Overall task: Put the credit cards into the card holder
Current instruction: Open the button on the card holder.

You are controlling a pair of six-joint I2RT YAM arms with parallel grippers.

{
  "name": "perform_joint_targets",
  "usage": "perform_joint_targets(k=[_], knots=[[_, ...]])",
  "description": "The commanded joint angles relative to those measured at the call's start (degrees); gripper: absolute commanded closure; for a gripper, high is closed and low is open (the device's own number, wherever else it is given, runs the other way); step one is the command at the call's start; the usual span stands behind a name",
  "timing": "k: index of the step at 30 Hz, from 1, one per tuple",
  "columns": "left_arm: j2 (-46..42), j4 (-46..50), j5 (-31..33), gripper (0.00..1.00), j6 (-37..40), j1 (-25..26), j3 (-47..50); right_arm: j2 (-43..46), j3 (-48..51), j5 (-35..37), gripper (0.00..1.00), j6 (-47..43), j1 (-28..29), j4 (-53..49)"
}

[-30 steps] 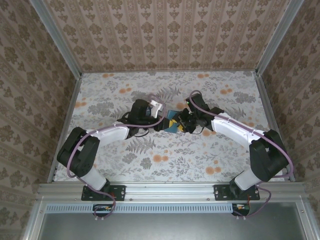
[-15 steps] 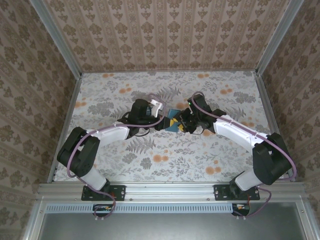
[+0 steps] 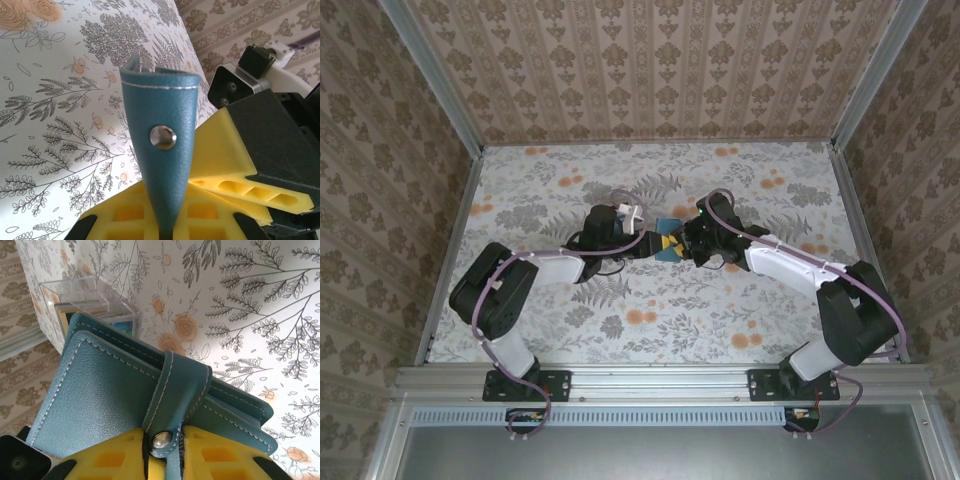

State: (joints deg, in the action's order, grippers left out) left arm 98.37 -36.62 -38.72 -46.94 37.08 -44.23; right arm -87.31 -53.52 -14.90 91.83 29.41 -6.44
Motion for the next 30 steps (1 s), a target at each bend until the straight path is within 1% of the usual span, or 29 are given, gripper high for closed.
perform_joint_targets(k=[1,2,3,7,8,10,12,15,18,21,23,25,27,28,29,30], knots=[[-1.9,-16.2,-7.0,1.0,-4.7,1.9,-0.8,-2.4,1.0,2.9,0.78,4.5,0.3,-0.4],[-2.2,-16.7,-6.1,1.0,-4.7,1.9,-0.1,-2.3,0.6,3.5,0.85,3.7,0.1,-1.3],[-2.4,-16.7,-5.5,1.0,-4.7,1.9,0.3,-2.0,0.2,4.0,0.88,2.9,-0.1,-2.3],[-2.3,-15.5,-6.7,1.0,-3.9,1.7,0.1,0.3,0.8,9.9,0.96,1.1,-0.4,-6.5],[-2.5,-15.2,-6.1,1.0,-3.7,1.7,0.6,0.7,1.0,11.0,0.97,0.6,-0.6,-6.9],[-2.8,-14.9,-4.9,1.0,-3.3,1.6,1.2,0.8,0.3,11.5,0.99,-1.5,-1.5,-8.6],[-2.3,-15.1,-5.3,1.0,-3.7,1.4,1.1,1.1,0.2,12.3,1.0,-2.6,-2.1,-11.2],[-2.0,-15.4,-5.9,1.0,-3.5,0.9,1.5,2.1,2.1,13.8,1.0,-2.4,-2.6,-11.0],[-1.6,-13.9,-3.2,1.0,-3.3,0.2,2.4,2.7,2.2,11.8,1.0,-3.5,-4.0,-11.4],[-0.9,-12.8,-2.4,1.0,-3.3,-0.9,3.1,4.5,3.4,11.4,1.0,-3.7,-4.7,-11.6],[-0.9,-11.6,-0.3,1.0,-2.3,-1.3,4.3,5.3,4.1,9.0,1.0,-4.4,-5.6,-11.0],[-0.8,-10.5,0.3,1.0,-1.6,-1.3,4.5,5.8,3.8,6.3,0.97,-6.3,-6.6,-12.2],[-0.6,-10.2,-0.2,1.0,-1.4,-1.2,4.5,7.0,3.5,6.4,0.88,-7.8,-6.6,-15.2],[-0.7,-10.1,-0.1,1.0,-0.8,-1.1,4.7,7.2,4.0,6.7,0.74,-9.3,-6.7,-15.3],[-0.6,-9.8,0.4,1.0,-0.2,-0.9,5.1,8.6,4.4,7.4,0.64,-10.9,-6.8,-16.0],[-0.5,-9.6,0.9,1.0,0.0,-0.8,5.3,9.3,4.5,7.7,0.61,-12.1,-6.9,-16.8]])
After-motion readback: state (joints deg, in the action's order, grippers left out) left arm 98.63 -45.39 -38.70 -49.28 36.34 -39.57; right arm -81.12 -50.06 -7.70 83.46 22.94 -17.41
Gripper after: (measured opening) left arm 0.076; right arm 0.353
